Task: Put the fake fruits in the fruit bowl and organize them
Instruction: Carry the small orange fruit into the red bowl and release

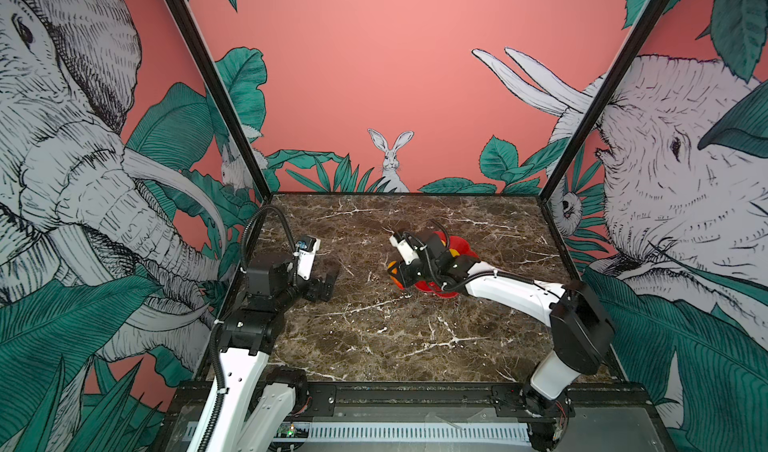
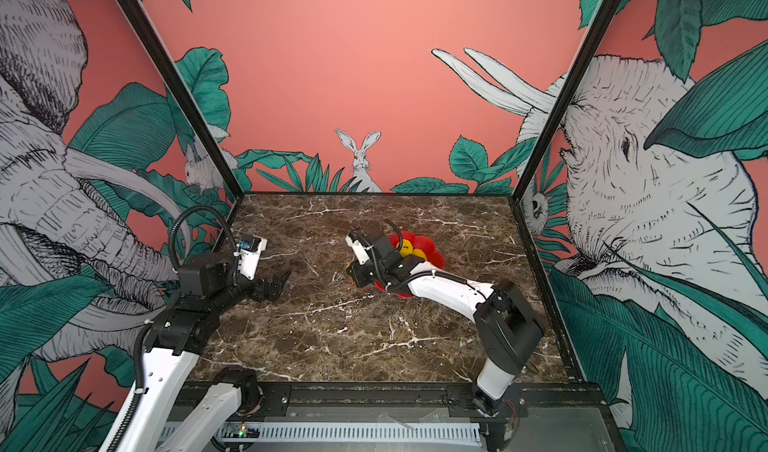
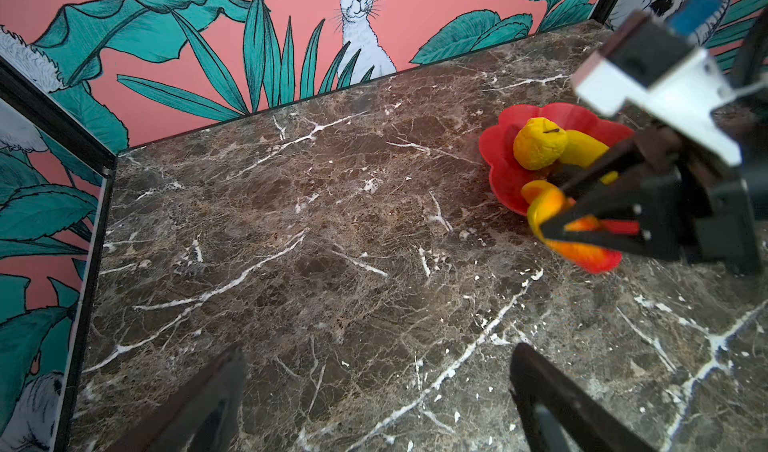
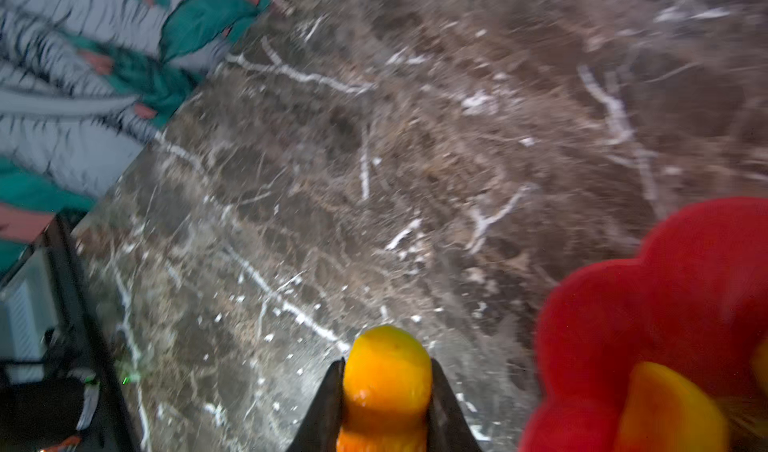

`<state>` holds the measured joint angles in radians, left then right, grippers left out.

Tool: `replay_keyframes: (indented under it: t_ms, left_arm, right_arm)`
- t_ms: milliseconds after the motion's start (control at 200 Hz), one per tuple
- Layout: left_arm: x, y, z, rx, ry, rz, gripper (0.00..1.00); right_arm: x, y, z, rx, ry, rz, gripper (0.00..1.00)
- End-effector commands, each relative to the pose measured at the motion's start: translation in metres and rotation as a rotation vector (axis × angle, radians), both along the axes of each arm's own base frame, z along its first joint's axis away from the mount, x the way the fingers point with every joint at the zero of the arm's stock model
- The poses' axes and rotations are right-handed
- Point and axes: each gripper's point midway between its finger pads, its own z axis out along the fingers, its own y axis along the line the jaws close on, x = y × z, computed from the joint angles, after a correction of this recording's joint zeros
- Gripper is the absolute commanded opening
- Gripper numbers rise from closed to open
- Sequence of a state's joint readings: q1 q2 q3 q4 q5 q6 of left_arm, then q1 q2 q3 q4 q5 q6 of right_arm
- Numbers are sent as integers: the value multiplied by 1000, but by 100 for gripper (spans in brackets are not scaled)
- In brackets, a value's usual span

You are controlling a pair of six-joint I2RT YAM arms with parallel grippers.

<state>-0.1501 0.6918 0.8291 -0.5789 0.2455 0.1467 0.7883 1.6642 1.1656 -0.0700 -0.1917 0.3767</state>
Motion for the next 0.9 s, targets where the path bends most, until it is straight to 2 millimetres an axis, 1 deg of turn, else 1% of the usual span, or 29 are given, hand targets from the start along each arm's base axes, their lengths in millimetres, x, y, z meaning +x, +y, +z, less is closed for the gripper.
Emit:
replay_keyframes:
  t_ms: [0,80,175,295,465,685,890]
  left_arm:
    - [-3,0,-6,-3,19,3,100]
    - [-3,1,-6,-2,19,5,100]
    - [-4,1,-6,-1,19,7,100]
    - [-3,1,-6,0,18,5,100]
    - [-3,1,-6,-1,19,3,100]
    - [-3,0,-6,-3,19,1,100]
    - [-3,0,-6,-3,21,0,100]
  right_arm:
    - [36,-22,-4,48,21,-229,12]
    - [55,-35,-8,39,20,-325,11]
    - [69,-46,-16,18,18,-403,11]
    - [79,-56,-26,-16,11,-476,12]
    - [88,-69,-38,-41,2,-559,13]
    - [99,-74,-55,-41,7,-624,17]
    - [106,-72,-69,-64,19,-625,20]
